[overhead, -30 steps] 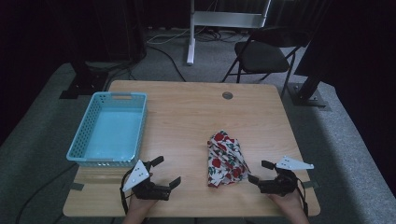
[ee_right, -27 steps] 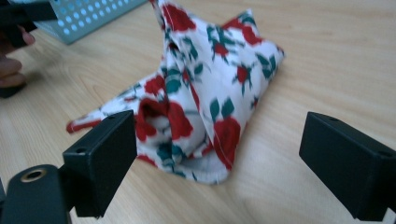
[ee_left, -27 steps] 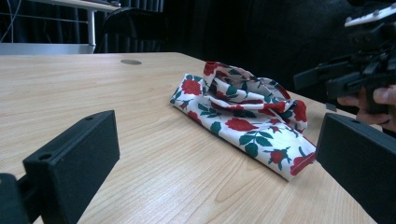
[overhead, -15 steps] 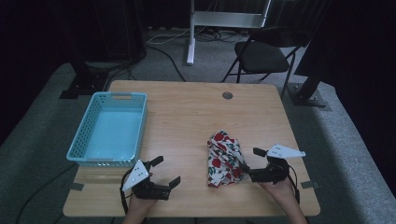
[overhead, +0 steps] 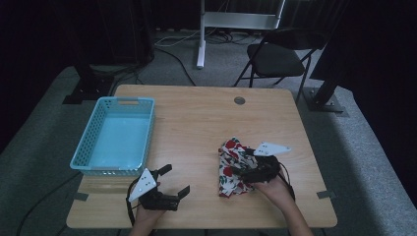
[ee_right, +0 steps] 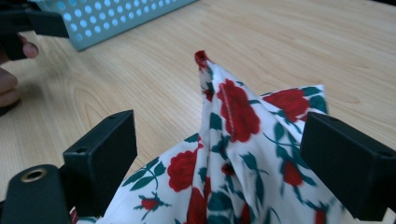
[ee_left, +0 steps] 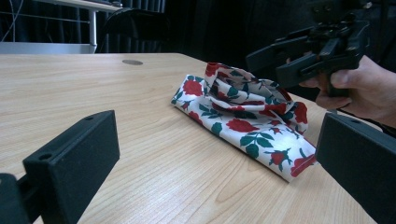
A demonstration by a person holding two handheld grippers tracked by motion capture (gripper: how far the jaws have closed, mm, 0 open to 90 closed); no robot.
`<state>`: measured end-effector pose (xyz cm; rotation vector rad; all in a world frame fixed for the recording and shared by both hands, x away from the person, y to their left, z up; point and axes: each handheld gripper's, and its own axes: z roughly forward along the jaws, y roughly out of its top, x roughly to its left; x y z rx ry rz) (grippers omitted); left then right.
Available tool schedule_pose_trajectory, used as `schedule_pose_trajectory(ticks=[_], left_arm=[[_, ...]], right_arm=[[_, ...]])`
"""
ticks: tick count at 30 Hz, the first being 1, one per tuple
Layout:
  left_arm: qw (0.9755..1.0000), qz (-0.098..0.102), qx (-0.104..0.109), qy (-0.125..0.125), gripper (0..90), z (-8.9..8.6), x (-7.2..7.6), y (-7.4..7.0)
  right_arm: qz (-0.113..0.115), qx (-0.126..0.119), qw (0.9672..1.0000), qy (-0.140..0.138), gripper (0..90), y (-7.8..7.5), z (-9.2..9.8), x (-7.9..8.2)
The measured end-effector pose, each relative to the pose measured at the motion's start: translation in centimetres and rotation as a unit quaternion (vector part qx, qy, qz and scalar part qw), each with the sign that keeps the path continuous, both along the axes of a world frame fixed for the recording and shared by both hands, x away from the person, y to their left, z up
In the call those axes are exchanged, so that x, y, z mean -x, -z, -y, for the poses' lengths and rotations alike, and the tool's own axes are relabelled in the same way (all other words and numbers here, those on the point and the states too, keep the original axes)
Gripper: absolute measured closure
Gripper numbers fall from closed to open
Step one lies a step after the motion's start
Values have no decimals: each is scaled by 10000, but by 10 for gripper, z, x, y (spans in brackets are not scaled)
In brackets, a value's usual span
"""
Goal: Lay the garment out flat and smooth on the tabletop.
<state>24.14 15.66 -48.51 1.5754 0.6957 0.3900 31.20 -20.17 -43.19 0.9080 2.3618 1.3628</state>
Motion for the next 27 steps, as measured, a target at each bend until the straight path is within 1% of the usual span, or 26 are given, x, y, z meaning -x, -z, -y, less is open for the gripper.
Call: schedule_pose_trajectory(ticks=[4, 9, 11, 12, 13, 15, 17, 18, 21, 22, 23, 24, 25, 26, 27], left_arm=[[10000, -2, 2, 9, 4, 0, 0, 0], [10000, 18, -5, -10, 5, 0, 0, 0], [10000, 12, -6, -9, 5, 0, 0, 0], [10000, 12, -7, -8, 4, 0, 0, 0], [10000, 11, -8, -5, 4, 0, 0, 0], [10000, 15, -4, -8, 4, 0, 0, 0], [10000, 17, -6, -5, 4, 0, 0, 0], [10000, 17, -10, -11, 4, 0, 0, 0], [10000, 15, -11, -16, 4, 1, 0, 0], [10000, 16, -11, -11, 4, 0, 0, 0], [10000, 11, -9, -14, 4, 0, 0, 0], [10000, 9, -8, -15, 4, 0, 0, 0], [10000, 11, -10, -11, 4, 0, 0, 0], [10000, 9, -12, -17, 4, 1, 0, 0], [10000, 8, -12, -17, 4, 0, 0, 0]], right_arm=[[30, 217, 9997, -98, 108, 2, -12, -5], [17, 485, 9986, -223, 109, 3, -27, -12], [52, 573, 9981, -231, 109, 3, -31, -14], [41, 631, 9977, -243, 109, 4, -34, -15], [32, 691, 9974, -220, 136, 6, -37, -17], [-6, 796, 9966, -232, 143, 9, -40, -20], [-20, 833, 9963, -190, 151, 11, -42, -22], [-24, 889, 9959, -156, 157, 12, -44, -23], [7, 1170, 9931, -31, 224, 19, -48, -24], [18, 1286, 9917, 45, 265, 22, -50, -25], [19, 1375, 9904, 154, 333, 25, -51, -25], [-18, 1431, 9894, 241, 377, 28, -52, -26], [-36, 1453, 9889, 313, 387, 30, -52, -27], [-49, 1490, 9882, 351, 428, 32, -53, -27], [-17, 1529, 9875, 379, 484, 33, -53, -26]])
